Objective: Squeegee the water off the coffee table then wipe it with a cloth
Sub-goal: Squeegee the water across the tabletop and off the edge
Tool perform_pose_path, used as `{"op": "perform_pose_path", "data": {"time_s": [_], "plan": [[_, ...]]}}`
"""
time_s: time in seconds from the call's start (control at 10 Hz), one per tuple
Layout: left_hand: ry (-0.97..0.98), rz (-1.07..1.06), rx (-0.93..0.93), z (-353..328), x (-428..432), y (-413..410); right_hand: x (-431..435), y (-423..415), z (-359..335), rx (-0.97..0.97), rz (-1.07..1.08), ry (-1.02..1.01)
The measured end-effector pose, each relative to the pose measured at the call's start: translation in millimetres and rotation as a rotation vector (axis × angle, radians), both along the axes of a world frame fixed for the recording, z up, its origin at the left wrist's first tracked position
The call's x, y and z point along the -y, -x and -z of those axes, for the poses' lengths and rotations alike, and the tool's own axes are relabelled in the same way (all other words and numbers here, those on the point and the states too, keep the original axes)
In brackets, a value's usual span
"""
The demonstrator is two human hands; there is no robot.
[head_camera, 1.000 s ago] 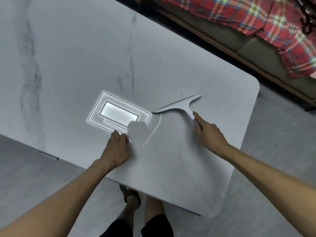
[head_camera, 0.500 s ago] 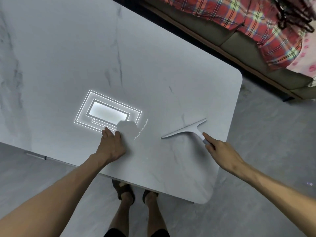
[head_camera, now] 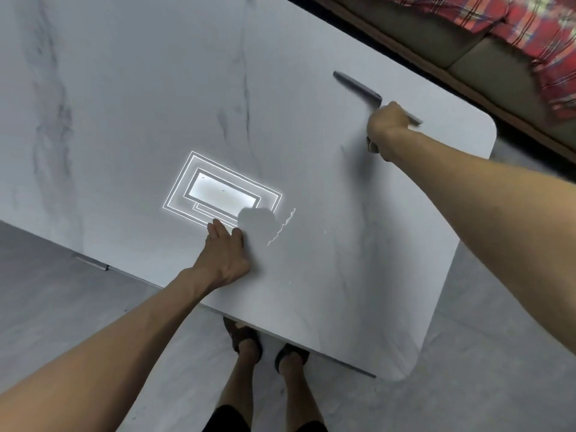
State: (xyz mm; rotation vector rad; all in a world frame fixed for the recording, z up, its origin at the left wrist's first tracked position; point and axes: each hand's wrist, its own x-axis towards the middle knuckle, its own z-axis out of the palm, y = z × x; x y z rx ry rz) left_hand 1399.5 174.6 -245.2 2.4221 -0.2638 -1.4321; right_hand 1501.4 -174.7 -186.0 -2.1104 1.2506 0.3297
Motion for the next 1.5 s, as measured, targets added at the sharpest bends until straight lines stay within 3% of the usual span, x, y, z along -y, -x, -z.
{"op": "perform_pose_path", "data": {"time_s": [0.1,0.2,0.4,0.6,0.8,1.0,1.2,1.4,1.5], "plan": [[-0.024,0.086,0.093,-7.7,3.0,3.5,-34.6,21.3,-4.0,0.008,-0.092,0.053],[-0.036,0.081,0.118,-7.7,2.6,5.3,-78.0,68.6,-3.3,0.002,-0.407,0.095],[-0.043,0.129,0.176,-14.2,4.0,11.7,-101.6,182.3,-6.6,-0.023,-0.694,0.031],[-0.039,0.088,0.321,-13.1,-9.4,31.2,-78.6,271.8,-11.4,-0.132,-0.913,0.092],[-0.014,0.040,0.324,-14.5,-7.4,91.9,-25.8,326.0,-18.3,-0.200,-0.983,0.150],[-0.009,-0.093,0.303,-21.8,-3.8,140.6,15.4,355.7,-41.2,-0.245,-1.010,0.147],[0.030,-0.419,0.436,-32.2,-15.1,138.3,-12.0,335.6,-52.8,-0.104,-1.060,0.084],[0.008,-0.540,0.618,-26.0,-60.3,119.5,-123.1,277.8,-21.2,0.041,-1.550,0.079],[-0.022,-0.553,0.619,-20.8,-75.4,114.0,-169.1,254.7,-3.6,0.050,-1.684,0.113]]}}
